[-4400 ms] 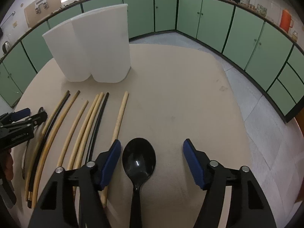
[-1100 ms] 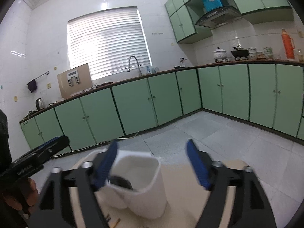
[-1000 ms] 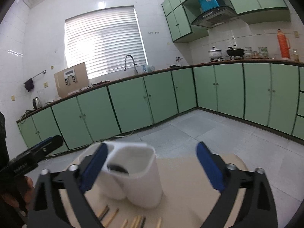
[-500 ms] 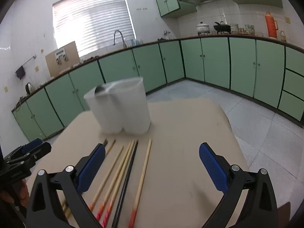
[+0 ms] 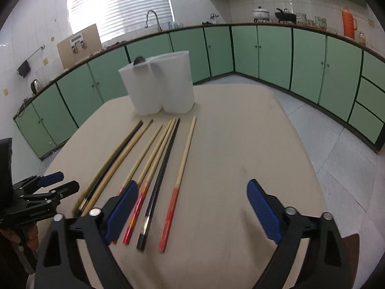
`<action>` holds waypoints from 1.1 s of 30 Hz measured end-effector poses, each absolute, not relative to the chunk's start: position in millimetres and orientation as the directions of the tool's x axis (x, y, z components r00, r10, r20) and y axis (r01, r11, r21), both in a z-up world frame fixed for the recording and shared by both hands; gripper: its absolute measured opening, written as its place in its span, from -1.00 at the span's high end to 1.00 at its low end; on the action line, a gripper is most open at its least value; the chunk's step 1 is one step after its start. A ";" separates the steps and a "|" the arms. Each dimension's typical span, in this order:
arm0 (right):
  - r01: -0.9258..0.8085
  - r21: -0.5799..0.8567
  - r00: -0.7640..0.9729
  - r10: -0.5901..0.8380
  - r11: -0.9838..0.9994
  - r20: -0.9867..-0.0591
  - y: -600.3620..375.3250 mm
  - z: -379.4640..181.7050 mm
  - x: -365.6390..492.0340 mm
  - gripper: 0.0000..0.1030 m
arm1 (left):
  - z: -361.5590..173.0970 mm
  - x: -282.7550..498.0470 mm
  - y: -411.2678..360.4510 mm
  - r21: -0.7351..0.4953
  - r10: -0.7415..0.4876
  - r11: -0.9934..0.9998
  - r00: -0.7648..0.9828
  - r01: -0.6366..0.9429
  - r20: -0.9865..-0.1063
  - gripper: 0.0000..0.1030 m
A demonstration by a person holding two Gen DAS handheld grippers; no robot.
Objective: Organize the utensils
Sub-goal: 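Move both open tools back toward the row of chopsticks, then grasp a plain wooden chopstick with the left tool while the right tool grasps a red-patterned chopstick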
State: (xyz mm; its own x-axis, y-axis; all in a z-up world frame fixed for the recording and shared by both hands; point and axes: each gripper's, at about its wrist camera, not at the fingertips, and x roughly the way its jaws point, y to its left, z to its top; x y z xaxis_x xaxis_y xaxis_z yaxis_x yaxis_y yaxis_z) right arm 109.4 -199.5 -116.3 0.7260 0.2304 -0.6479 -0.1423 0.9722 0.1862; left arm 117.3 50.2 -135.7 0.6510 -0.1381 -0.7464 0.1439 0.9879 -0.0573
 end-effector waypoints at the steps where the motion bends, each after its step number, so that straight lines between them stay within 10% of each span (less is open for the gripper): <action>1: -0.145 0.189 0.719 0.234 0.971 -0.654 -199.6 -118.1 106.2 -0.53 | -135.8 114.3 49.7 -0.057 -0.139 0.988 0.650 0.146 -0.747 -0.38; 9: -0.180 0.180 0.661 0.255 0.967 -0.706 -191.5 -129.3 85.5 -0.01 | -134.0 90.8 46.4 -0.051 -0.151 0.984 0.648 0.171 -0.746 -0.37; 33: -0.171 0.177 0.660 0.246 0.969 -0.710 -179.5 -144.6 77.2 0.33 | -146.0 86.1 45.0 -0.026 -0.094 0.993 0.663 0.112 -0.743 -0.08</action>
